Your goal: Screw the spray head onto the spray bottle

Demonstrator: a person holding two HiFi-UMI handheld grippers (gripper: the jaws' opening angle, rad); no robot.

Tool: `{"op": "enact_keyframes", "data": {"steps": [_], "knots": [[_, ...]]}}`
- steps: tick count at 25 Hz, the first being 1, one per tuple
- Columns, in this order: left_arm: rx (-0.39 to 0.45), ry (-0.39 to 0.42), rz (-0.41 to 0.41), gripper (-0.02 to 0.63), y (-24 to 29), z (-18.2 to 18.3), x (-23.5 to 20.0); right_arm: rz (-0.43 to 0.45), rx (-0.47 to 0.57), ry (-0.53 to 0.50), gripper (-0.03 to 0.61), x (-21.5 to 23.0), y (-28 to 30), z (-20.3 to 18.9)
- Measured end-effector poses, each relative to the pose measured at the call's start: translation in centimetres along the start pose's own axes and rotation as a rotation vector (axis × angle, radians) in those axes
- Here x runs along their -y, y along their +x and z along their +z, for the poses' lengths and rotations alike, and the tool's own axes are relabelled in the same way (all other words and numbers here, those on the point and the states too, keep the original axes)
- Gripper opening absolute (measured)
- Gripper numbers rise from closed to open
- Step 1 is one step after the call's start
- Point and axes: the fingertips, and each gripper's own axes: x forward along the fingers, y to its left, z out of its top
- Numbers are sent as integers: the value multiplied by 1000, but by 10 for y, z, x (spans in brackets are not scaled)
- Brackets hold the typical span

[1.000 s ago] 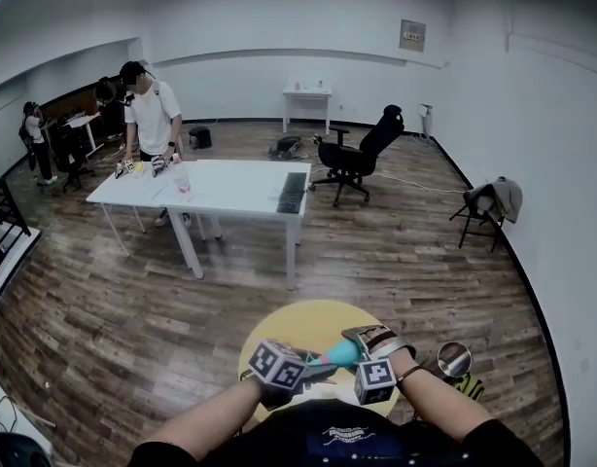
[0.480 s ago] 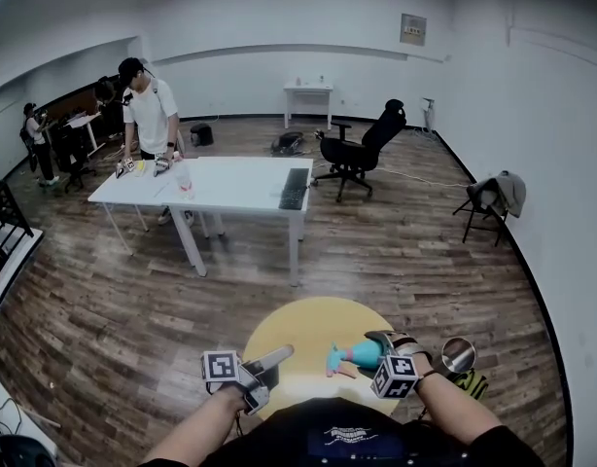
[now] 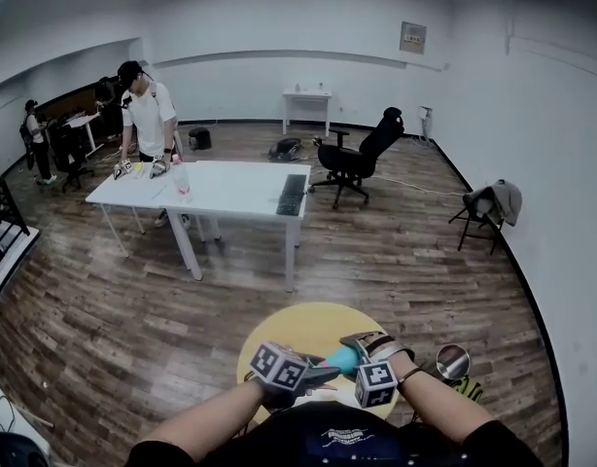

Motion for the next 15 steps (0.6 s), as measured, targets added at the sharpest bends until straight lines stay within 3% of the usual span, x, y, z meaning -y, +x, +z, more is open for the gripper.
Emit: {"op": "enact_keyframes", "data": {"steps": [3, 6, 8, 11, 13, 15], "knots": [[-25, 43, 6, 230, 0, 3, 0, -1, -2, 8, 419, 1, 1, -1], [44, -17, -13, 238, -4, 10, -2, 17, 40, 58, 418, 5, -4, 8], [167, -110, -49, 246, -16, 21, -4, 24, 95, 139, 417, 8, -10, 18], [406, -351, -176, 378, -55, 35, -11, 0, 126, 301, 417, 7, -13, 9], [558, -526, -238, 379, -88, 35, -30, -26, 121, 404, 417, 6, -13, -7], [640, -638, -250, 379, -112, 26, -52, -46, 92, 437, 417, 5, -11, -24]]}}
